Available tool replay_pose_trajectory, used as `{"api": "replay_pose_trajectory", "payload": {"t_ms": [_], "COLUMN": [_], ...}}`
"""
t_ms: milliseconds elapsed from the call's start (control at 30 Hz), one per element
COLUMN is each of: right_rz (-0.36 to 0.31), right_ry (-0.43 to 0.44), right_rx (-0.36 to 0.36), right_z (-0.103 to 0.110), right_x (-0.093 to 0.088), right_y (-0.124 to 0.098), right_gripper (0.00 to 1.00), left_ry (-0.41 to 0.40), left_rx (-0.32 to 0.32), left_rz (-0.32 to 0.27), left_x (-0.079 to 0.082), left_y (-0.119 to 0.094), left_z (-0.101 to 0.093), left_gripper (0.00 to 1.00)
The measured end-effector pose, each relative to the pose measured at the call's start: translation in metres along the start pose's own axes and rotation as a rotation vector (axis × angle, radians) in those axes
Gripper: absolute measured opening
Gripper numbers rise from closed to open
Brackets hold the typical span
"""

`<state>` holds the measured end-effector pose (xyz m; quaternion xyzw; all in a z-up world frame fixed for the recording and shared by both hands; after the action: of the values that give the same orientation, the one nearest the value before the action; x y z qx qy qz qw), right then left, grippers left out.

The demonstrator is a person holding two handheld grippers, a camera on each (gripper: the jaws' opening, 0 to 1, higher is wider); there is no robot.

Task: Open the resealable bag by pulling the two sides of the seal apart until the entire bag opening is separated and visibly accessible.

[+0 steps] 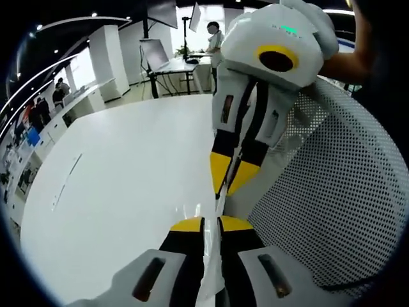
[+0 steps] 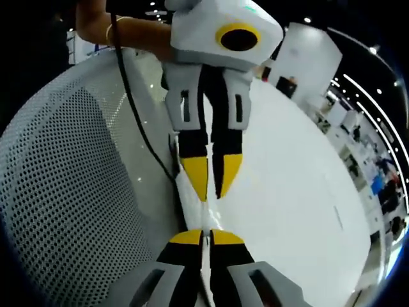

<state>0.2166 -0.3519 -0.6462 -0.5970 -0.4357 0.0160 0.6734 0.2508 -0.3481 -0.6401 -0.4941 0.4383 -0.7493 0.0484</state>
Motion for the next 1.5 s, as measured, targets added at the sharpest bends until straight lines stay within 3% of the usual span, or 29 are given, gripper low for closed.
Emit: {"api": "replay_pose_trajectory", "payload": {"t_ms": [200, 433, 633, 900, 1067, 1200, 1500], "right_rz": [0.002, -0.027, -0.099, -0.180, -0.191, -0.171, -0.230], "right_ry": [-0.064, -0.050, -0.005, 0.062, 0.065, 0.062, 0.039], "right_rx": [0.012, 0.011, 0.007, -0.027, -0.039, -0.048, -0.070], "right_z": [0.004, 0.002, -0.001, -0.009, -0.011, -0.013, -0.015], "right_x": [0.005, 0.008, 0.016, 0.023, 0.024, 0.021, 0.032], "right_y": [0.002, 0.000, -0.005, -0.012, -0.014, -0.013, -0.020], "right_gripper": [0.00, 0.00, 0.00, 0.00, 0.00, 0.00, 0.00], "left_ry": [0.012, -0.007, -0.013, -0.053, -0.048, -0.021, 0.083], "left_rx": [-0.011, -0.033, -0.046, -0.012, 0.004, 0.000, 0.001], "left_rz": [0.040, 0.034, 0.033, -0.036, -0.056, -0.053, 0.022], "left_x": [-0.011, -0.014, -0.017, -0.008, -0.005, -0.005, -0.017], "left_y": [0.000, 0.001, 0.000, -0.012, -0.020, -0.024, -0.010], "left_z": [-0.001, -0.003, -0.001, 0.010, 0.016, 0.018, 0.016], "left_gripper": [0.06, 0.06, 0.06, 0.05, 0.11, 0.21, 0.21]}}
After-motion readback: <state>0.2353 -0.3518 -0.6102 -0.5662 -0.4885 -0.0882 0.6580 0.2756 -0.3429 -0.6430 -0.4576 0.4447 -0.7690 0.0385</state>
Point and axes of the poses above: the point that each gripper's makers call its tool centre point, and the gripper's own axes: y roughly forward along the fingers, z roughly to its left, x roughly out of its top, the point moved 1 cm from there along -y, roughly backward along the fingers, and after that the axes turned 10 degrees about x, right-handed, at the moved point
